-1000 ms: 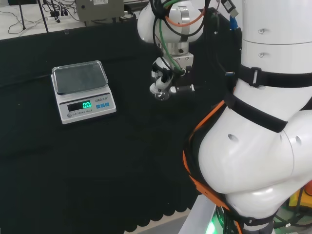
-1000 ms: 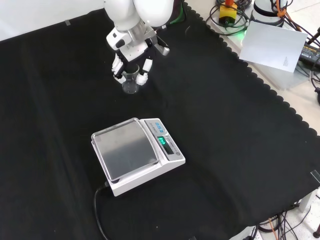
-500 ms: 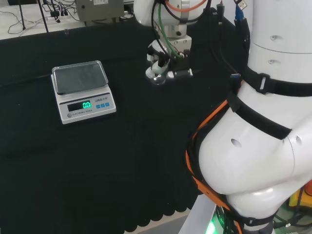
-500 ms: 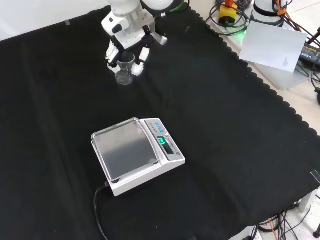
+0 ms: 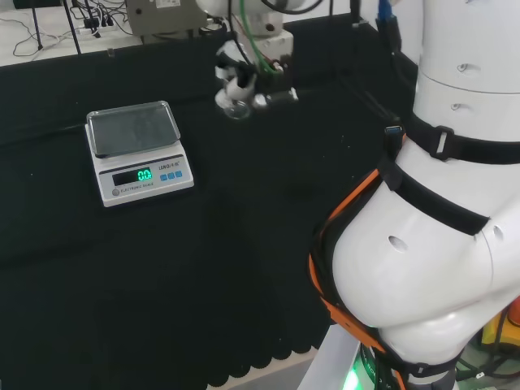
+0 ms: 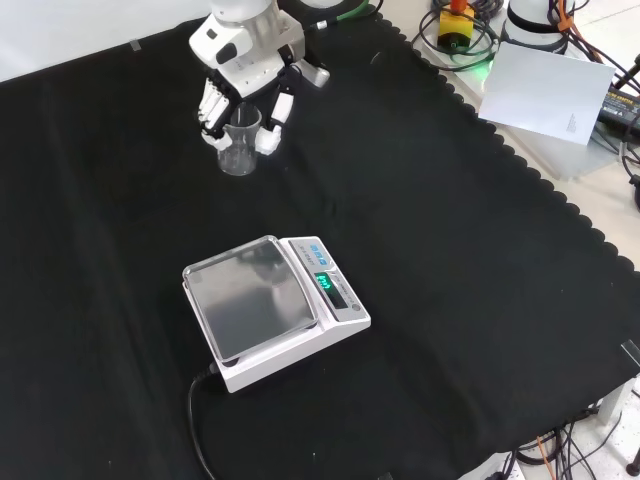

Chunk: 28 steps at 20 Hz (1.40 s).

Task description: Put the beaker on the electronic balance.

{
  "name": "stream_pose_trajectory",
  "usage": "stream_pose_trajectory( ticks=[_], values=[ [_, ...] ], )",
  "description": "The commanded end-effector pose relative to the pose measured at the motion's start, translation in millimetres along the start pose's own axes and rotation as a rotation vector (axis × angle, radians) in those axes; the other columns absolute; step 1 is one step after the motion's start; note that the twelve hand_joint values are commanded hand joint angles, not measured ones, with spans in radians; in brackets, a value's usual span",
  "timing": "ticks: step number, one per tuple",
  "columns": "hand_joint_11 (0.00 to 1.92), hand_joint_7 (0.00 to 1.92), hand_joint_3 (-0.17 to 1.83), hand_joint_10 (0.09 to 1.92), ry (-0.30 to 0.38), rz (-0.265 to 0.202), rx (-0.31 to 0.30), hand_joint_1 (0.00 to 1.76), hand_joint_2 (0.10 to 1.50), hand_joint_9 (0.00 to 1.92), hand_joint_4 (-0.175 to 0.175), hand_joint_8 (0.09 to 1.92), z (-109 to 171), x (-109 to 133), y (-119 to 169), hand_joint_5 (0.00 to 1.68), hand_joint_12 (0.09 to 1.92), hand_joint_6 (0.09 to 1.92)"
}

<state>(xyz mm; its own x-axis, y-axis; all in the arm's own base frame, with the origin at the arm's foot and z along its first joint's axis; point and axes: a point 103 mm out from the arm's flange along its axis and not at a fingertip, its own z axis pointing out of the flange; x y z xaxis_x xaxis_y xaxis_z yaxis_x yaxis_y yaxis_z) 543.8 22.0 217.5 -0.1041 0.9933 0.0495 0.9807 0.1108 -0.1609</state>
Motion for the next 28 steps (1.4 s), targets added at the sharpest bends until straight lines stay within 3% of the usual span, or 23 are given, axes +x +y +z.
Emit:
stream_pose_trajectory(
  ticks=[1,6,11,28],
  values=[
    [1.03,0.67,-0.02,1.21,-0.035,-0.133,0.027,1.35,1.2,0.97,-0.175,1.41,-24.4,103.7,53.3,0.77,0.99,1.31],
    [1.03,0.67,-0.02,1.21,-0.043,-0.226,0.046,1.36,1.19,0.97,-0.175,1.41,-22.1,164.2,84.1,0.78,0.99,1.31],
    [1.03,0.67,-0.03,1.2,-0.038,-0.262,0.087,1.36,1.19,0.97,-0.175,1.4,-5.1,191.3,98.4,0.78,0.99,1.3],
    [1.02,0.68,-0.04,1.2,-0.038,-0.253,0.168,1.36,1.2,0.98,-0.175,1.39,37.0,184.0,107.3,0.79,0.99,1.29]
  ],
)
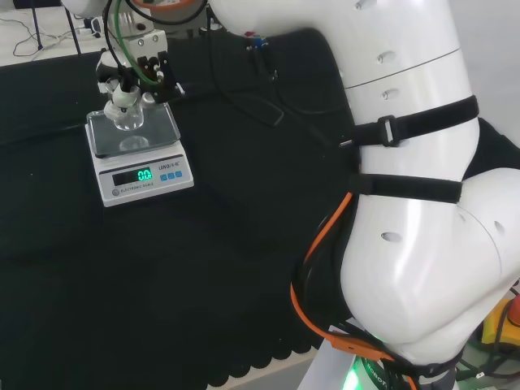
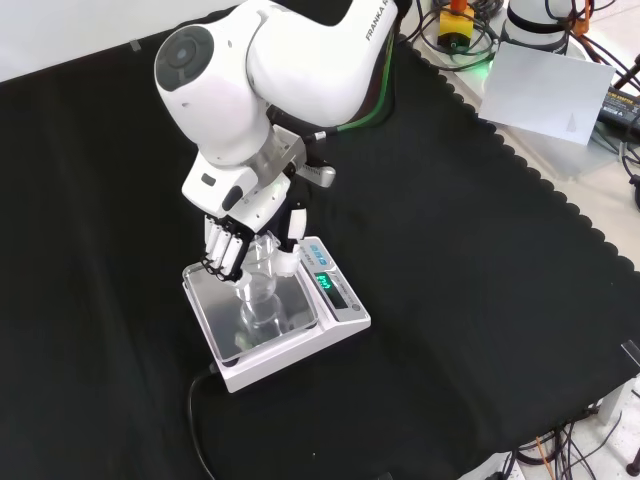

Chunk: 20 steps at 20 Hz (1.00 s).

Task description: Put the beaker on the electronic balance.

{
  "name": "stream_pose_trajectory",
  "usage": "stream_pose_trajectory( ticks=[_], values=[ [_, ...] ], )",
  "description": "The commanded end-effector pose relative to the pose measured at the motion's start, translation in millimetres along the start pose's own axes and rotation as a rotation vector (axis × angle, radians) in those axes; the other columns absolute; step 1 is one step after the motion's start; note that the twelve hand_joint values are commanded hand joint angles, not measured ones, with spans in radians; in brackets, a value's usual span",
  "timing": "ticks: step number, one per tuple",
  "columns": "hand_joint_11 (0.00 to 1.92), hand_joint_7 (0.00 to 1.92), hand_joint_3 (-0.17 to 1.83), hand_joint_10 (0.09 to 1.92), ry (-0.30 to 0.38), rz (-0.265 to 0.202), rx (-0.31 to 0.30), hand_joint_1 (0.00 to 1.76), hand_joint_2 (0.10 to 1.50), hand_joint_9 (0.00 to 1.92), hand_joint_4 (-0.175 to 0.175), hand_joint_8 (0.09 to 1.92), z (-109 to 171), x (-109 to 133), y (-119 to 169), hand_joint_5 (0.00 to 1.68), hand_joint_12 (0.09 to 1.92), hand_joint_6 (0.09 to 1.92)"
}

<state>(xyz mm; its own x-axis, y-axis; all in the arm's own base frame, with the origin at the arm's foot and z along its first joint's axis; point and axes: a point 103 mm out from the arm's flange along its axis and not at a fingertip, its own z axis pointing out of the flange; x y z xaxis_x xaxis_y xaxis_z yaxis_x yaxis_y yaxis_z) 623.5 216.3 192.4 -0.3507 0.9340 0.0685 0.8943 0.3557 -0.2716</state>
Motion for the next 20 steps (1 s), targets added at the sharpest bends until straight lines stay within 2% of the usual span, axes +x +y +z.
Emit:
stream_pose_trajectory(
  ticks=[1,5,7,8,9,11,14,15,16,20],
  values=[
    [1.02,0.68,-0.04,1.2,0.009,-0.001,0.046,1.36,1.2,0.98,-0.175,1.39,23.7,0.7,8.2,0.79,0.99,1.29],
    [1.01,0.68,-0.04,1.19,0.014,-0.002,0.058,1.36,1.2,0.98,-0.175,1.39,31.4,1.8,11.0,0.79,0.99,1.29],
    [1.04,0.77,-0.03,1.26,0.029,-0.006,0.085,1.27,1.21,1.01,-0.175,1.35,31.2,0.1,11.0,0.78,0.98,1.3],
    [1.02,0.74,-0.09,1.23,0.027,-0.011,0.102,1.25,1.16,0.99,-0.134,1.32,30.4,-0.6,10.6,0.65,1.01,1.29],
    [0.96,0.66,-0.13,1.17,0.019,-0.015,0.104,1.23,1.09,0.95,-0.095,1.26,29.3,-0.6,10.2,0.48,1.06,1.21],
    [0.73,0.48,-0.16,1.04,-0.011,-0.019,0.081,1.14,0.96,0.81,-0.06,1.15,25.5,0.1,7.6,0.23,1.21,0.81],
    [0.29,0.18,-0.17,0.95,-0.023,-0.029,0.059,0.94,0.83,0.5,-0.021,0.99,18.2,-0.2,2.7,0.04,1.41,0.21],
    [0.16,0.1,-0.17,0.93,-0.019,-0.033,0.054,0.89,0.81,0.39,-0.006,0.88,16.2,-0.9,1.4,0.02,1.47,0.11],
    [0.08,0.05,-0.16,0.9,-0.009,-0.047,0.043,0.82,0.77,0.28,0.009,0.69,10.9,-3.1,-2.4,0.01,1.48,0.09],
    [0.0,0.0,-0.12,0.83,-0.007,-0.072,0.02,0.63,0.7,0.03,0.036,0.14,1.3,-8.6,-13.4,0.0,1.35,0.09]
  ],
)
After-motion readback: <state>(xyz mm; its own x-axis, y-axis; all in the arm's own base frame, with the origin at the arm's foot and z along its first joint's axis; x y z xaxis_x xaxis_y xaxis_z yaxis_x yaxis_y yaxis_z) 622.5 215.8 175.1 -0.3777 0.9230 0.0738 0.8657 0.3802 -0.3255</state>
